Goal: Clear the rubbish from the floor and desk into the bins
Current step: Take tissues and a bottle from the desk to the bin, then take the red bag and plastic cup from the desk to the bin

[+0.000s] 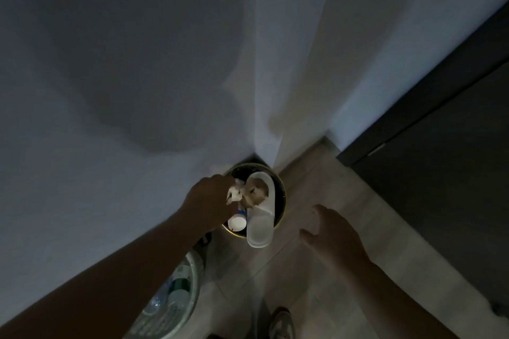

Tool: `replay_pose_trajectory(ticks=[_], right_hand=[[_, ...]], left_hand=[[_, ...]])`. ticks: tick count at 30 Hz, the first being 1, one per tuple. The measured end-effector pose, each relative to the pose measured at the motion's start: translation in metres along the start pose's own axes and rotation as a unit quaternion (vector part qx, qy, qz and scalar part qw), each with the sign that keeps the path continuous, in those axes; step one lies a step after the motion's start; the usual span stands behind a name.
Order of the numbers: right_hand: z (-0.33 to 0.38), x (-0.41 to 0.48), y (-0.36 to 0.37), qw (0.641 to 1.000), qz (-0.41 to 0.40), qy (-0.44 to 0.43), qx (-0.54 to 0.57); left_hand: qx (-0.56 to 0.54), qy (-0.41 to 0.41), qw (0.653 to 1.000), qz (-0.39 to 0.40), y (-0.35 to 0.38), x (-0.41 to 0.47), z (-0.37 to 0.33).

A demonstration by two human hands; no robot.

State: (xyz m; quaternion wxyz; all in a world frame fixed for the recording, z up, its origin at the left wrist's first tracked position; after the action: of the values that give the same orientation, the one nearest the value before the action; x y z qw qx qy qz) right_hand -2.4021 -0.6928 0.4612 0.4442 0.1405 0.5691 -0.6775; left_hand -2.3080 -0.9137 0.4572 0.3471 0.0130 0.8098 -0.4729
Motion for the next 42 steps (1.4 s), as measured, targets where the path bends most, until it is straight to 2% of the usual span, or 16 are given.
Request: replay_pose_trajectory(ticks=[5,11,15,19,23,29,32,37,42], right_hand=[[0.054,-0.067,-0.082,0.997,-0.041,-0.061,-0.006],[0.104,-0.16,-0.181,0.984,-0.112,-0.136,-0.009],[0.132,-0.227,-0.249,0.972,-0.146,-0.184,-0.013],[0.167,-0.293,-0.31,0.953,-0.199,-0.229,-0.024],[0.205,-0.366,-0.357,0.911,-0.287,-0.294,-0.043],[0.262,-0.487,-0.407,0.83,-0.392,-0.392,-0.064],[0.285,-0.537,-0.415,0.793,-0.421,-0.435,-0.068],[0.332,-0.584,-0.411,0.745,-0.427,-0.508,-0.069],[0.397,-0.6,-0.39,0.711,-0.378,-0.587,-0.088]], left_hand=[[0.015,0.025,0.999,-0.017,-0.094,-0.078,-0.033],[0.054,0.06,0.992,-0.094,-0.205,-0.174,-0.077],[0.065,0.079,0.982,-0.159,-0.281,-0.239,-0.109],[0.092,0.115,0.952,-0.27,-0.346,-0.304,-0.135],[0.118,0.103,0.938,-0.309,-0.397,-0.369,-0.153],[0.152,0.107,0.883,-0.432,-0.473,-0.492,-0.17],[0.15,0.103,0.864,-0.47,-0.495,-0.548,-0.172],[0.148,0.06,0.848,-0.505,-0.502,-0.613,-0.154],[0.156,-0.048,0.828,-0.536,-0.497,-0.675,-0.119]])
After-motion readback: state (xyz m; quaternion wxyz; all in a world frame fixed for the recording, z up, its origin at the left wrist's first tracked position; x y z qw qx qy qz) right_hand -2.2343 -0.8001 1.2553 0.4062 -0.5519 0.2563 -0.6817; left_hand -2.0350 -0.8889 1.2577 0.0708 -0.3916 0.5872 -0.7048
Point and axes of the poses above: each hand's wrist, its own x-axis towards the middle knuckle, its own y-axis out of the palm, z = x × y, the point moved 5 cm from there along x, towards the middle knuckle, and after that the axes turned 10 degrees about z, right-handed, at the moved point
